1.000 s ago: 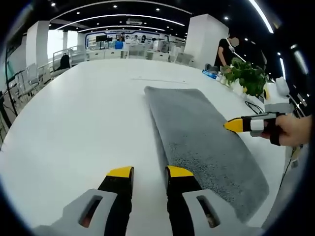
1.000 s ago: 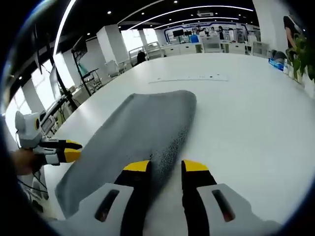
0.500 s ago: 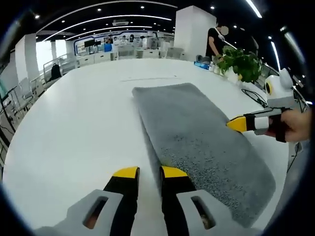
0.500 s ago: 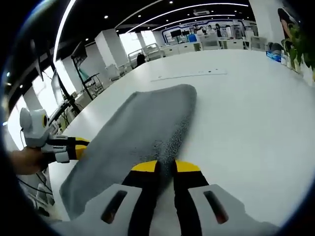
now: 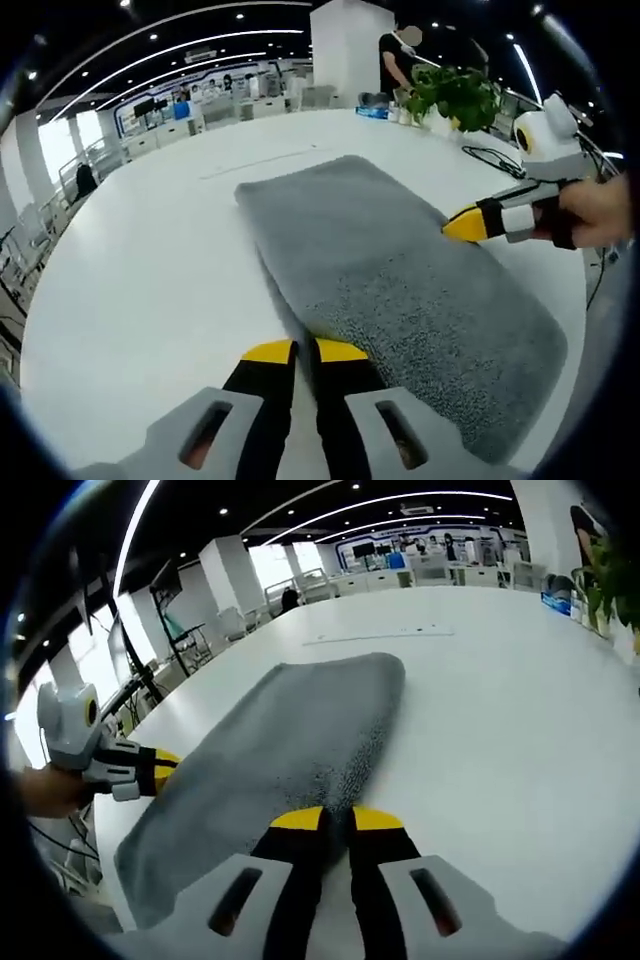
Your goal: Fold the towel on the table until its edges align and the towel forms a compact rectangular stack.
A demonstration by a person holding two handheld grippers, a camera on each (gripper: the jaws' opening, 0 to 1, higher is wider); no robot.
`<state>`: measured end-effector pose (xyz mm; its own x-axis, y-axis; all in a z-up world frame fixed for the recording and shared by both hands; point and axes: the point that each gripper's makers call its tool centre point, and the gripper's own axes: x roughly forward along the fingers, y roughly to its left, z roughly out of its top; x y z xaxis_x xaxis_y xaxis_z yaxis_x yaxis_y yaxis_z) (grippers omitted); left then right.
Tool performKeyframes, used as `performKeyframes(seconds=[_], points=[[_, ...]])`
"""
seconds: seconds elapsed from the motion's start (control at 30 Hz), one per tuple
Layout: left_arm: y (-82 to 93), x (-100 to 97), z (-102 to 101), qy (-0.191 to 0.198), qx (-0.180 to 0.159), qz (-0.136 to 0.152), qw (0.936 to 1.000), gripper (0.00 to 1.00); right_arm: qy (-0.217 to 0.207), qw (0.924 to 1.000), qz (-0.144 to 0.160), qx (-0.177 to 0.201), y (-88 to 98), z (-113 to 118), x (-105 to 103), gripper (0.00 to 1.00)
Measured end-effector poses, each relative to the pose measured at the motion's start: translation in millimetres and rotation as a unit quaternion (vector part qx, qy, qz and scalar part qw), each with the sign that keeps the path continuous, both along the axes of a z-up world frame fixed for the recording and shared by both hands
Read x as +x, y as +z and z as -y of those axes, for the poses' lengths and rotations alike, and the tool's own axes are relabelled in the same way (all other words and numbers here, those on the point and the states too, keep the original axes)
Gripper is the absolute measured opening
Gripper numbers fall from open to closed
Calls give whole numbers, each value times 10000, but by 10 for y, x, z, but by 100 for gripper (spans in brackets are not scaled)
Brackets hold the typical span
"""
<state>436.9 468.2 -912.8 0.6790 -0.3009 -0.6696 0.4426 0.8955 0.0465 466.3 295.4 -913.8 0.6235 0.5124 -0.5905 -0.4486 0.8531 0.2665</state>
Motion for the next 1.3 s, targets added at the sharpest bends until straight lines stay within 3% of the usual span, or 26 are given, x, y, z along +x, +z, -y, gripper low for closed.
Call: performKeyframes(seconds=[0.27, 0.37, 0.57, 0.67, 0.73, 0.77, 0.83, 0.93, 1.1, 1.3], points=[[-9, -122, 372, -427, -41, -43, 9991, 6, -150, 9997, 46, -169, 5, 367, -81, 7], [-13, -209, 512, -639, -13, -61, 9979, 6, -70, 9991, 141, -405, 25, 488, -129, 7], [-11, -270, 660, -835, 180, -85, 9963, 5, -11, 9979, 181, -625, 36, 578, -169, 7], [-9, -256, 647, -893, 177, -134, 9958, 5, -32, 9984, 160, -550, 47, 588, -186, 8], [-14, -247, 642, -1003, 192, -229, 9945, 5, -298, 9992, 119, -221, 129, 571, -185, 8], [-18, -277, 649, -1132, 154, -430, 9925, 6, -319, 9990, 307, 43, 245, 538, -167, 8], [-12, -309, 610, -1105, 66, -795, 9907, 11, -156, 9988, 464, 69, 342, 530, -188, 9], [89, -218, 531, -993, 138, -545, 9935, 21, 155, 9979, 622, 4, 483, 529, -245, 8], [321, -210, 497, -771, -153, -415, 9960, 29, 395, 9966, 726, -67, 580, 593, -330, 16], [504, -417, 683, -1285, -211, -234, 9912, 43, 951, 9941, 518, -57, 500, 565, -575, 24]])
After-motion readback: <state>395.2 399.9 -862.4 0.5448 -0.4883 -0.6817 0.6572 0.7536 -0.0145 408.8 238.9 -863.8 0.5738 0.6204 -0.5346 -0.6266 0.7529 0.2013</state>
